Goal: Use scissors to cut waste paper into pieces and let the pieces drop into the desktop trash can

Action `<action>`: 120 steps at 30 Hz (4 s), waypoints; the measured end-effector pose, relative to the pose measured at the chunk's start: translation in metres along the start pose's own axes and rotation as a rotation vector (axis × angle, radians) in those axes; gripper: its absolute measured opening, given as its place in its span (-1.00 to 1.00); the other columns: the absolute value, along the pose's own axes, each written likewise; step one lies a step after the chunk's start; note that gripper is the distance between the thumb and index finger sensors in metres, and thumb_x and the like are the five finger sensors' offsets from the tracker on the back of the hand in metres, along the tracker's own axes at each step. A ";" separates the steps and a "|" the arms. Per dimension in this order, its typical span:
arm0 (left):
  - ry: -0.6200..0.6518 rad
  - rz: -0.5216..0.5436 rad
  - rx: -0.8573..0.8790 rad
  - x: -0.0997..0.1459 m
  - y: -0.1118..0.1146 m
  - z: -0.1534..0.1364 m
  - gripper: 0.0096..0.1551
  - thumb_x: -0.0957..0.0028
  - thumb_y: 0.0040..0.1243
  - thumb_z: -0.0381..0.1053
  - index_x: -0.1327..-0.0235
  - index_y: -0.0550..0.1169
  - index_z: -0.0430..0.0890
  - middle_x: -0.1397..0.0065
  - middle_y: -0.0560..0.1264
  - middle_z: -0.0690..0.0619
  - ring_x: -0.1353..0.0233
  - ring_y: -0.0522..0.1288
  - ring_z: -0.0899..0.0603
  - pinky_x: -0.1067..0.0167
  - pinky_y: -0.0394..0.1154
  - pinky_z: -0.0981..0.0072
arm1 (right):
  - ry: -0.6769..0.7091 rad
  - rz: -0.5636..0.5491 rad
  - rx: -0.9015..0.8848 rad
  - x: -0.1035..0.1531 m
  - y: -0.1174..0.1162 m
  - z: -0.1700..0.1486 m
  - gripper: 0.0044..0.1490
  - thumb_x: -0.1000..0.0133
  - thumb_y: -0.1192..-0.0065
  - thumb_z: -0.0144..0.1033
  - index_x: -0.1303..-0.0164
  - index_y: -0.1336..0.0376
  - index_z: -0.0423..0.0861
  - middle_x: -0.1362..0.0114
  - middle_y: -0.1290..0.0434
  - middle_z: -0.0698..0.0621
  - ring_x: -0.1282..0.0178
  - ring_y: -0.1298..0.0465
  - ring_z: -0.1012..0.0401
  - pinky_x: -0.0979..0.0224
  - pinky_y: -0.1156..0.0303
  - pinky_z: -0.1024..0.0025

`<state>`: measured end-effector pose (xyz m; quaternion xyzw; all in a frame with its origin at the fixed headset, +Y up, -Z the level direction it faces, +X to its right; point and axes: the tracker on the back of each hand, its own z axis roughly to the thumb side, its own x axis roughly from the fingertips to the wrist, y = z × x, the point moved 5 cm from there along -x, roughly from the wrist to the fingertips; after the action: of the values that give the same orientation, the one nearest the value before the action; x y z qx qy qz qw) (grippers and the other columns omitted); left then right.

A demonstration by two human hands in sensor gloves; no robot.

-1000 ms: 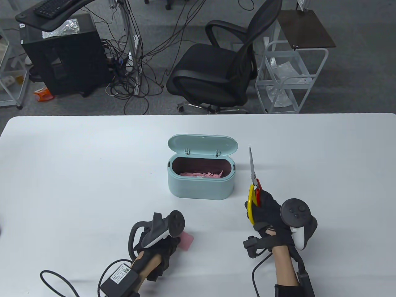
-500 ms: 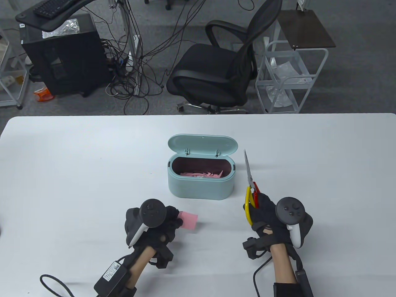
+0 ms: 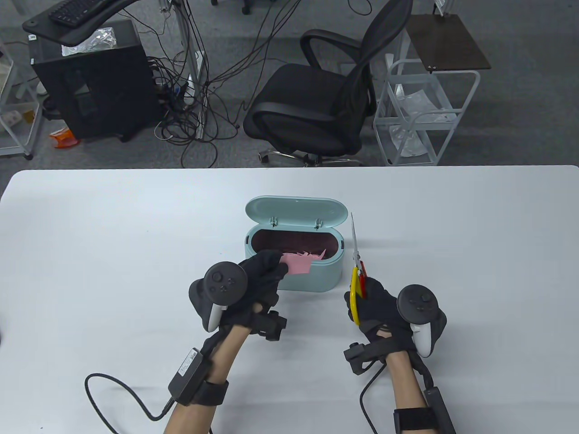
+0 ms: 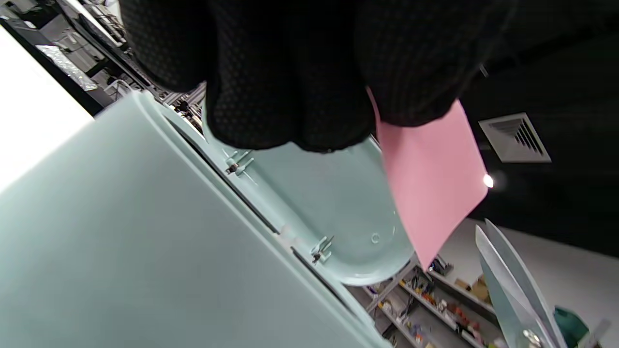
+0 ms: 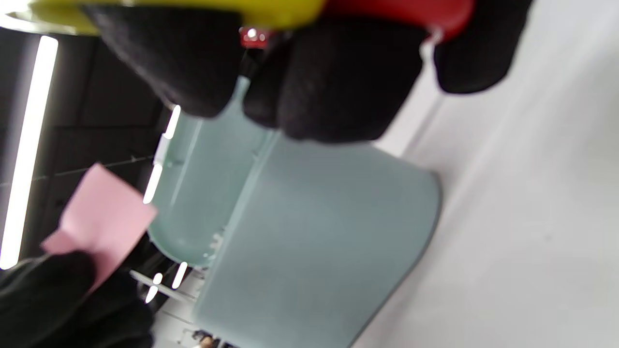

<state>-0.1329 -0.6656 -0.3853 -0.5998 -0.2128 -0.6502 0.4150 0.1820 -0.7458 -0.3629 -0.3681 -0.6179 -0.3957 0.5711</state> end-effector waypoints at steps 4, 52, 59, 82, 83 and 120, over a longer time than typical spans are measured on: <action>-0.056 0.054 -0.034 -0.008 0.005 -0.007 -0.58 0.13 0.41 0.08 0.02 0.69 -0.01 -0.02 0.74 0.11 -0.13 0.70 -0.14 -0.39 0.34 -0.24 | 0.008 0.026 -0.065 -0.001 -0.007 -0.001 -0.30 0.09 -0.34 0.01 -0.16 -0.33 -0.14 0.03 -0.61 0.09 0.32 -0.69 0.23 -0.35 -0.48 -0.06; -0.356 -0.048 0.374 -0.028 0.026 -0.063 -0.59 0.13 0.45 0.06 0.04 0.74 -0.03 0.05 0.77 0.10 -0.25 0.64 -0.12 -0.42 -0.06 -0.52 | -0.028 0.419 -0.089 -0.003 -0.095 0.003 0.06 0.12 -0.08 0.50 -0.23 -0.23 -0.19 -0.06 -0.54 0.01 0.25 -0.65 0.16 -0.30 -0.47 -0.08; -0.355 -0.050 0.379 -0.028 0.026 -0.063 -0.59 0.13 0.44 0.06 0.04 0.74 -0.03 0.05 0.77 0.11 -0.25 0.64 -0.12 -0.42 -0.05 -0.52 | -0.047 0.388 -0.141 -0.004 -0.092 0.003 -0.08 0.06 -0.02 0.36 -0.16 -0.27 -0.20 0.06 -0.57 0.06 0.38 -0.66 0.20 -0.23 -0.55 -0.02; -0.329 -0.104 0.369 -0.031 0.026 -0.061 -0.60 0.13 0.44 0.05 0.05 0.75 -0.02 0.05 0.78 0.11 -0.25 0.64 -0.11 -0.43 -0.05 -0.51 | -0.036 0.334 -0.099 -0.009 -0.088 0.013 -0.09 0.06 -0.12 0.36 -0.17 -0.28 -0.18 0.04 -0.57 0.07 0.36 -0.65 0.20 -0.26 -0.52 -0.03; -0.329 -0.103 0.366 -0.031 0.026 -0.061 -0.60 0.13 0.44 0.05 0.04 0.74 -0.02 0.05 0.78 0.12 -0.25 0.64 -0.11 -0.43 -0.04 -0.51 | -0.040 0.332 -0.105 -0.009 -0.088 0.013 -0.09 0.06 -0.12 0.37 -0.17 -0.29 -0.18 0.05 -0.57 0.07 0.36 -0.65 0.20 -0.26 -0.53 -0.03; -0.340 -0.077 0.414 -0.028 0.025 -0.064 -0.59 0.12 0.43 0.08 0.04 0.73 0.00 0.04 0.77 0.14 -0.26 0.63 -0.09 -0.43 -0.05 -0.48 | -0.039 0.466 -0.076 0.004 -0.106 0.008 0.08 0.08 -0.03 0.51 -0.30 -0.14 -0.18 -0.19 -0.46 -0.06 0.10 -0.59 0.08 -0.32 -0.44 -0.17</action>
<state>-0.1533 -0.7209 -0.4295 -0.5942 -0.4305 -0.4979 0.4623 0.0819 -0.7822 -0.3668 -0.5296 -0.5118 -0.2687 0.6207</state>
